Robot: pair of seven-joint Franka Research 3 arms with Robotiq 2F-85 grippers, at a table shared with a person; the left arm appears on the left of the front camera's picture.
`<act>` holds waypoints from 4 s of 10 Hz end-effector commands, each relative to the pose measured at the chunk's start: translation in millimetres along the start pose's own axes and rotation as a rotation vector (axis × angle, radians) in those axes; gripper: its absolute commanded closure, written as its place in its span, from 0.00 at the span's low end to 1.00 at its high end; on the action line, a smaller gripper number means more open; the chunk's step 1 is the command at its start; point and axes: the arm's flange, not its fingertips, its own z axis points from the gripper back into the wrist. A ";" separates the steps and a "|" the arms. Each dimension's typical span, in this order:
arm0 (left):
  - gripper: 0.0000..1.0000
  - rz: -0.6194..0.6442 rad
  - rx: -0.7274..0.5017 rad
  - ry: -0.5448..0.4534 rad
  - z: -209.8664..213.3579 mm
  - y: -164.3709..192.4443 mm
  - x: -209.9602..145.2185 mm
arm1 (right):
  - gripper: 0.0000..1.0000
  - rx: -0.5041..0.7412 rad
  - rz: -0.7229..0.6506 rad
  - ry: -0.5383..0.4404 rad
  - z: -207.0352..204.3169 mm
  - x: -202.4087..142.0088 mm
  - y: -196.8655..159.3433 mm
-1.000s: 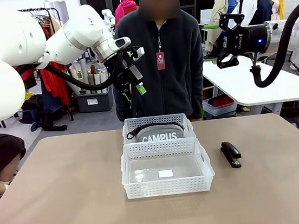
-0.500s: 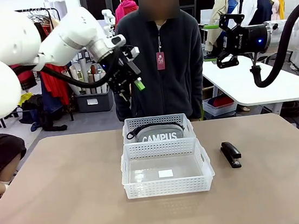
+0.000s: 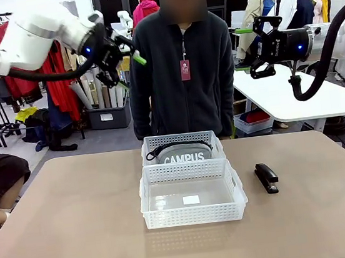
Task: Distribute items into two baskets.
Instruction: Pick up the Stapler that the person points to.
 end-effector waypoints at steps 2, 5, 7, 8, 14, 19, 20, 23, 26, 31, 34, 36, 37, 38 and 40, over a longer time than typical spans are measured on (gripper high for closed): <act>0.00 -0.004 -0.148 -0.219 21.9 13.6 -63.9 | 0.00 -0.003 0.006 0.001 0.5 -0.7 1.7; 0.00 0.072 -0.258 -0.330 64.5 46.6 -82.8 | 0.00 -0.003 0.006 0.001 0.5 -0.7 1.7; 0.00 0.028 -0.402 -0.297 88.8 62.8 -85.3 | 0.00 -0.003 0.006 0.001 0.5 -0.7 1.7; 0.00 0.042 -0.441 -0.291 94.5 70.3 -82.9 | 0.00 -0.003 0.006 0.001 0.5 -0.7 1.7; 0.00 0.097 -0.559 -0.238 88.8 84.0 -70.6 | 0.00 -0.003 0.006 0.001 0.5 -0.7 1.7; 0.00 0.097 -0.525 -0.210 76.6 79.9 -65.2 | 0.00 -0.003 0.006 0.001 0.5 -0.7 1.7; 0.00 0.080 -0.539 -0.222 76.3 79.1 -69.3 | 0.00 -0.003 0.006 0.001 0.5 -0.7 1.7; 0.00 0.080 -0.539 -0.222 76.3 79.1 -69.3 | 0.00 -0.003 0.006 0.001 0.5 -0.7 1.7; 0.00 0.080 -0.539 -0.222 76.3 79.1 -69.3 | 0.00 -0.003 0.006 0.001 0.5 -0.7 1.7; 0.00 0.080 -0.539 -0.222 76.3 79.1 -69.3 | 0.00 -0.003 0.006 0.001 0.5 -0.7 1.7; 0.00 0.080 -0.539 -0.222 76.3 79.1 -69.3 | 0.00 -0.003 0.006 0.001 0.5 -0.7 1.7; 0.00 0.080 -0.539 -0.222 76.3 79.1 -69.3 | 0.00 -0.003 0.006 0.001 0.5 -0.7 1.7; 0.00 0.080 -0.539 -0.222 76.3 79.1 -69.3 | 0.00 -0.003 0.006 0.001 0.5 -0.7 1.7; 0.00 0.080 -0.539 -0.222 76.3 79.1 -69.3 | 0.00 -0.003 0.006 0.001 0.5 -0.7 1.7; 0.00 0.080 -0.539 -0.222 76.3 79.1 -69.3 | 0.00 -0.003 0.006 0.001 0.5 -0.7 1.7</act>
